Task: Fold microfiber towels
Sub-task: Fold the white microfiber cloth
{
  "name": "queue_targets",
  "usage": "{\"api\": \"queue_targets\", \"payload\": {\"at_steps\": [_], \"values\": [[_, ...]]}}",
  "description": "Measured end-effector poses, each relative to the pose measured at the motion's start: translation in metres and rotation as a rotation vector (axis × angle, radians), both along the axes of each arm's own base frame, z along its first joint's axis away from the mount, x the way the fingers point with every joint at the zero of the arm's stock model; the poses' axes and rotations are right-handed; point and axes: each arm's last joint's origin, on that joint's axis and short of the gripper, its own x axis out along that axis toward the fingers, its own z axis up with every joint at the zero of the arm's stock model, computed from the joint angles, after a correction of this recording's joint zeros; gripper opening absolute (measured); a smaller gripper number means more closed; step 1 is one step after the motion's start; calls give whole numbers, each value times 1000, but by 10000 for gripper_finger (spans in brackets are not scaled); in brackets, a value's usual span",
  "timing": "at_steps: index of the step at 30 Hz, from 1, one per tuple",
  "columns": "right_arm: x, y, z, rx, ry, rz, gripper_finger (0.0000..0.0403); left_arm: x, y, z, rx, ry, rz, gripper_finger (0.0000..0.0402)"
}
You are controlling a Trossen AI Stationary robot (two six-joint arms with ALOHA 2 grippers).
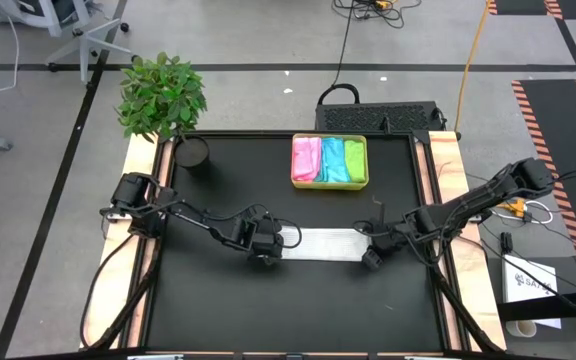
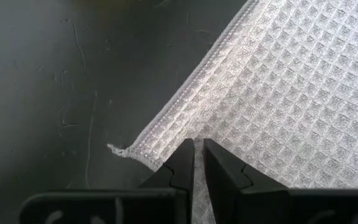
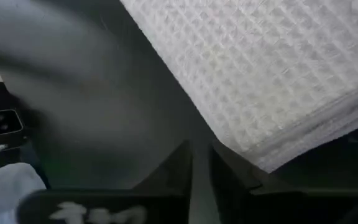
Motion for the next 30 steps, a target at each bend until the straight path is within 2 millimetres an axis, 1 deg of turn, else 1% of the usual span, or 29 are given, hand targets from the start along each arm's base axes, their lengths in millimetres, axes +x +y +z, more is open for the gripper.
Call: {"api": "queue_targets", "payload": {"at_steps": [3,8,12,15,22,24,30], "values": [[-1,-2,-1,16,22,8,71,0,0,0,-1,0,0,40],[-4,-9,-4,14,86,-27,134,0,0,0,-1,-1,1,40],[-3,-19,-5,100,133,-111,165,0,0,0,-2,-2,4,40],[3,-23,-1,168,86,-119,170,0,0,0,-2,-3,4,40],[27,-27,20,239,-230,-115,163,0,0,0,-2,-3,4,40],[28,-28,22,252,-253,-130,162,0,0,0,-2,-3,4,40],[25,-29,18,261,-185,-159,161,1,0,0,-2,-10,0,40]]}}
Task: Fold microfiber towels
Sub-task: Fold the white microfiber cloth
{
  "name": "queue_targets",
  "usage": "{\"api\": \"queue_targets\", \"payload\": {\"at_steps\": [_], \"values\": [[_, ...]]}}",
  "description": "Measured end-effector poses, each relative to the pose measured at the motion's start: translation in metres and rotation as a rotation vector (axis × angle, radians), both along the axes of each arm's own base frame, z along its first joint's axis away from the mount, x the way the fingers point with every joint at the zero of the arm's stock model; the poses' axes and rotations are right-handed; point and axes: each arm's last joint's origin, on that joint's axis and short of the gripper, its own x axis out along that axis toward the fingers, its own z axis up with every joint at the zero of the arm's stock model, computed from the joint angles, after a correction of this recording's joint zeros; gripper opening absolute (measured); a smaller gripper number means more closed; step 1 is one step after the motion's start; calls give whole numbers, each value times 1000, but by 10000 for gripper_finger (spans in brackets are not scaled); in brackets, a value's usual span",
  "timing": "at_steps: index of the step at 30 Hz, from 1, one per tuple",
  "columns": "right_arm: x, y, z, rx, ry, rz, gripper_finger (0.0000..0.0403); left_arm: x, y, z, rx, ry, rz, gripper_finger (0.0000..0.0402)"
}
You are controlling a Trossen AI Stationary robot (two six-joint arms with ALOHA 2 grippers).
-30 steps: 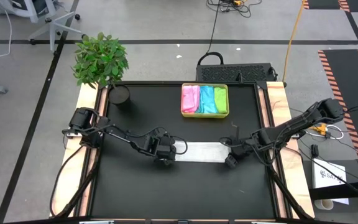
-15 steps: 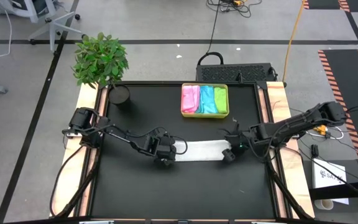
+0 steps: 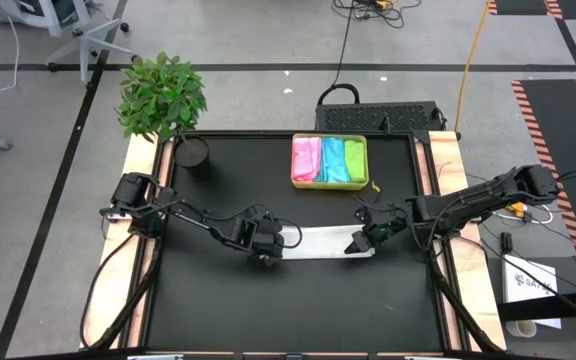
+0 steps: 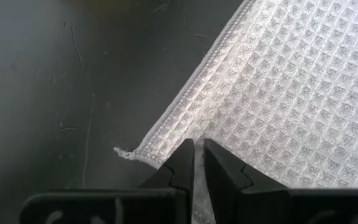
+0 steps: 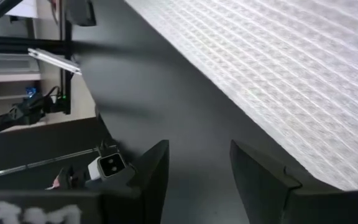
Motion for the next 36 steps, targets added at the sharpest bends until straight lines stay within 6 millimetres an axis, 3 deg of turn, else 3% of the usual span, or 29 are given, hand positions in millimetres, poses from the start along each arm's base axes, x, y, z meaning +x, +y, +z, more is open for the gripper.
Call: {"api": "queue_targets", "payload": {"at_steps": [23,33,36], "values": [[0,0,1,11,9,-10,157,4,-1,1,-4,-37,-8,40],[20,3,41,-37,-148,38,114,4,-1,1,-1,-34,-15,40],[22,3,50,-48,-126,47,100,4,-1,1,-1,-34,-16,40]]}}
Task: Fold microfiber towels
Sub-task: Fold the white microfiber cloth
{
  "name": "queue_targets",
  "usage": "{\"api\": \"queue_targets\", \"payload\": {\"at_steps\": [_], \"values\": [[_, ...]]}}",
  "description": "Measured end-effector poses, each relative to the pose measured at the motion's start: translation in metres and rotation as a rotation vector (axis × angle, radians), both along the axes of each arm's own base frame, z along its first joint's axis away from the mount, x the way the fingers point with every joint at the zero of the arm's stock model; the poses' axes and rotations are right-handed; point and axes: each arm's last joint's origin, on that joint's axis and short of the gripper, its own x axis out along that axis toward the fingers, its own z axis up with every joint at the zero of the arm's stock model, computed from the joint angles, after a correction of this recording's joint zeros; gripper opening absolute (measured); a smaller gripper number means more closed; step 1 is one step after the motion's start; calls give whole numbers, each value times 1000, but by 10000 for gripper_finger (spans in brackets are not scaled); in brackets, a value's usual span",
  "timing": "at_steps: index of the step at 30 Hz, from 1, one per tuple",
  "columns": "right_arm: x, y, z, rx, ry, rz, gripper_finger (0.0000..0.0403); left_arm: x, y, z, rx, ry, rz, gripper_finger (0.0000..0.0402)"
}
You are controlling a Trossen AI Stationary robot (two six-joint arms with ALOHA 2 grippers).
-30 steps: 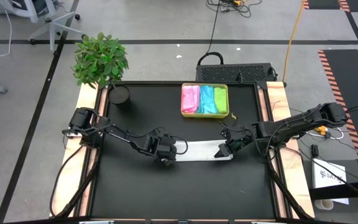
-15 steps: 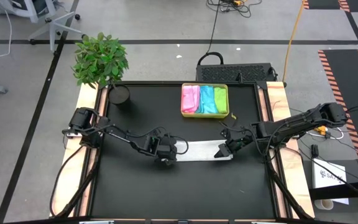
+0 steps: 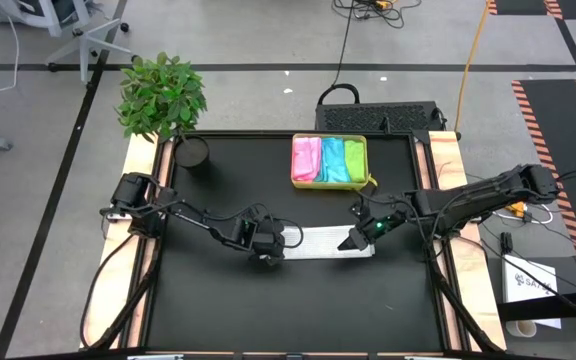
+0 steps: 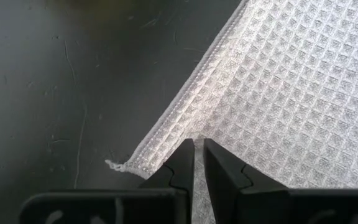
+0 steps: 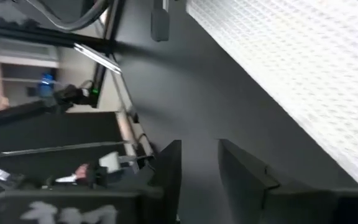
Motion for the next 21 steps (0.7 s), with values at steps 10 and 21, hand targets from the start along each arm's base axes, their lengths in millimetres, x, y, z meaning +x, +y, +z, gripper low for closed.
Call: {"api": "queue_targets", "payload": {"at_steps": [10,21], "values": [[14,-1,60,-220,47,78,43,0,0,0,-1,0,0,40],[3,-8,25,-304,437,109,40,0,-1,0,-29,6,-16,40]]}}
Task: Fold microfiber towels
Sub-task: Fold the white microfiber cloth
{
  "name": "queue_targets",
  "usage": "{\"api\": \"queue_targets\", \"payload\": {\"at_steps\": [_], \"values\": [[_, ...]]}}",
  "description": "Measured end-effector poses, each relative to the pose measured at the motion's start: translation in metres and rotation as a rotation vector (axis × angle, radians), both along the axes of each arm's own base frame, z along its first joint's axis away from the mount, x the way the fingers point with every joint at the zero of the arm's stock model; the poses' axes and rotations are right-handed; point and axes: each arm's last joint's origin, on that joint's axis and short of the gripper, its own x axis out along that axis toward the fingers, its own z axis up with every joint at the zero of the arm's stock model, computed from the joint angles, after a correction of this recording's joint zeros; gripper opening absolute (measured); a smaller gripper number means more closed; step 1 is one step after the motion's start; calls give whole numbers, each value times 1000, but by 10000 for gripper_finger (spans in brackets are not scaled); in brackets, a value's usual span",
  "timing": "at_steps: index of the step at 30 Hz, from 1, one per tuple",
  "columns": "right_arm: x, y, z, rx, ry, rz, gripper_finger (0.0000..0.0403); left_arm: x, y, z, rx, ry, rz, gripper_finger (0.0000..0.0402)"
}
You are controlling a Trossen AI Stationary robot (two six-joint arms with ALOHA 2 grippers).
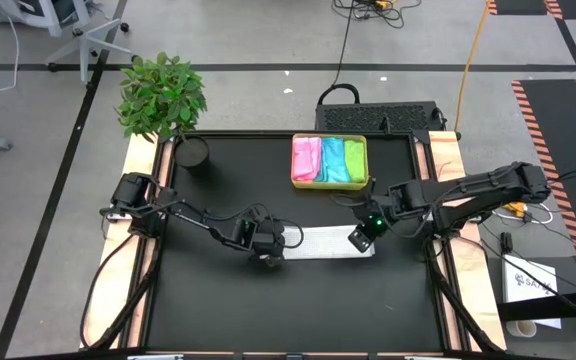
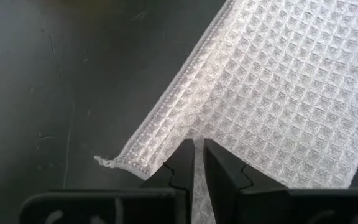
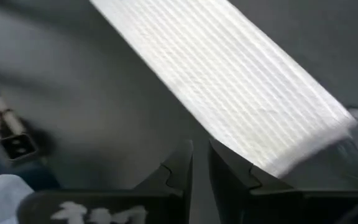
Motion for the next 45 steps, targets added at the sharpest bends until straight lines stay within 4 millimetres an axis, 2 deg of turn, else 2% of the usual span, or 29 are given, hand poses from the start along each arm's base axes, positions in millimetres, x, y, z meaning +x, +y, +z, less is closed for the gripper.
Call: {"api": "queue_targets", "payload": {"at_steps": [7,15,45], "values": [[-8,-1,-16,-11,68,2,40,0,0,0,-8,-2,-3,40],[-3,-1,-28,-3,-21,2,40,1,0,0,-9,-7,-4,40],[-1,0,-28,-22,-59,46,40,1,-1,0,-21,-1,-47,40]]}}
